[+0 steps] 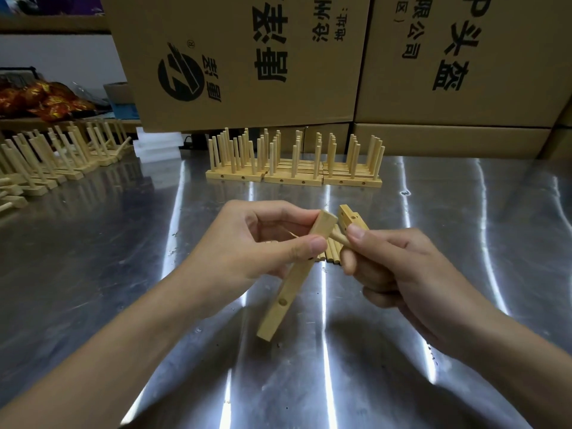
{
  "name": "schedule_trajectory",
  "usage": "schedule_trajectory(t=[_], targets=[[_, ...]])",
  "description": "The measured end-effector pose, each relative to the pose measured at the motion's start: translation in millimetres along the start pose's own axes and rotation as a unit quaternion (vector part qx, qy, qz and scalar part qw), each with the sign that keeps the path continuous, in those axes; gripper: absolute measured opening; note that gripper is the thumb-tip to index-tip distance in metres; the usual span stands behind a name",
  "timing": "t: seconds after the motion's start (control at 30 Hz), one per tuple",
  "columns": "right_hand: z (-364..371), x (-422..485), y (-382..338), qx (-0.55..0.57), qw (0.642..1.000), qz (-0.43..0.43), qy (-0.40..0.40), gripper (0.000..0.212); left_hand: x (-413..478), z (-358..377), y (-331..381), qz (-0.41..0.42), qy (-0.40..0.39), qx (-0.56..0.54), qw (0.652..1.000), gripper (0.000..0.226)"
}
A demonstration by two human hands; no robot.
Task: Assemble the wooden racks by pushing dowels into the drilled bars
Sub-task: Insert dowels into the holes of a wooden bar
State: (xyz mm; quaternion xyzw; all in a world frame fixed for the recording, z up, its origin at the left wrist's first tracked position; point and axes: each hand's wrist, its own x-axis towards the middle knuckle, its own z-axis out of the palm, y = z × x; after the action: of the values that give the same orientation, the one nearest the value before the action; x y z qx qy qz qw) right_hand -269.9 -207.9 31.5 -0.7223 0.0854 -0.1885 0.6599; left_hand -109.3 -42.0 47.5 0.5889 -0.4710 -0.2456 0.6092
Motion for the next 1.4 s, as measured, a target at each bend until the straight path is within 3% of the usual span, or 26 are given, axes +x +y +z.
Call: schedule_trajectory(t=[0.07, 0.23, 0.43, 0.53, 0.6, 0.67, 0.73, 0.8, 0.93, 1.03, 1.17, 1.4], targets=[[-1.3, 1.9, 0.4, -0.012, 1.000, 0.000, -0.001, 0.042, 0.7, 0.1, 0.3, -0.004, -0.001, 0.006, 1.000, 0.030], [0.2, 5.3, 6.5, -0.130, 0.984, -0.107, 0.055, 0.035, 0.8, 0.2, -3.6, -0.017, -0.001, 0.012, 1.000, 0.028], [1.7, 7.6, 4.8, -0.034, 0.999, 0.002, 0.037, 0.051, 2.8, 0.8, -12.1, -0.060, 0.000, -0.007, 0.998, 0.020], [-12.2, 11.8, -5.4, 0.011, 0.996, 0.030, 0.087, 0.067, 6.9, -4.6, -17.9, -0.111, 0.045, -0.051, 0.992, 0.023], [-25.6, 12.3, -6.5, 0.003, 0.989, -0.016, 0.145, 0.060, 10.5, -11.5, -19.0, -0.143, 0.078, -0.108, 0.981, 0.031], [-38.3, 11.5, 3.6, -0.132, 0.965, -0.095, 0.207, 0.045, 12.6, -17.3, -19.6, -0.164, 0.109, -0.185, 0.963, 0.037], [-44.3, 13.7, 19.3, -0.352, 0.894, -0.150, 0.234, 0.024, 13.1, -23.0, -20.9, -0.175, 0.145, -0.271, 0.935, 0.033], [-42.4, 17.6, 32.9, -0.495, 0.832, -0.156, 0.196, 0.020, 13.3, -27.1, -22.2, -0.176, 0.176, -0.332, 0.910, 0.027], [-39.5, 22.6, 48.7, -0.629, 0.765, -0.112, 0.083, 0.035, 14.5, -30.7, -23.2, -0.170, 0.204, -0.362, 0.894, 0.027], [-37.7, 25.7, 50.1, -0.649, 0.752, -0.096, 0.059, 0.036, 14.9, -31.8, -24.1, -0.165, 0.212, -0.360, 0.893, 0.028], [-36.6, 23.8, 48.7, -0.624, 0.768, -0.118, 0.081, 0.029, 15.6, -32.0, -25.8, -0.162, 0.216, -0.369, 0.889, 0.028], [-30.6, 22.4, 42.0, -0.639, 0.756, -0.096, 0.104, 0.020, 15.9, -31.6, -27.7, -0.158, 0.212, -0.368, 0.891, 0.026]])
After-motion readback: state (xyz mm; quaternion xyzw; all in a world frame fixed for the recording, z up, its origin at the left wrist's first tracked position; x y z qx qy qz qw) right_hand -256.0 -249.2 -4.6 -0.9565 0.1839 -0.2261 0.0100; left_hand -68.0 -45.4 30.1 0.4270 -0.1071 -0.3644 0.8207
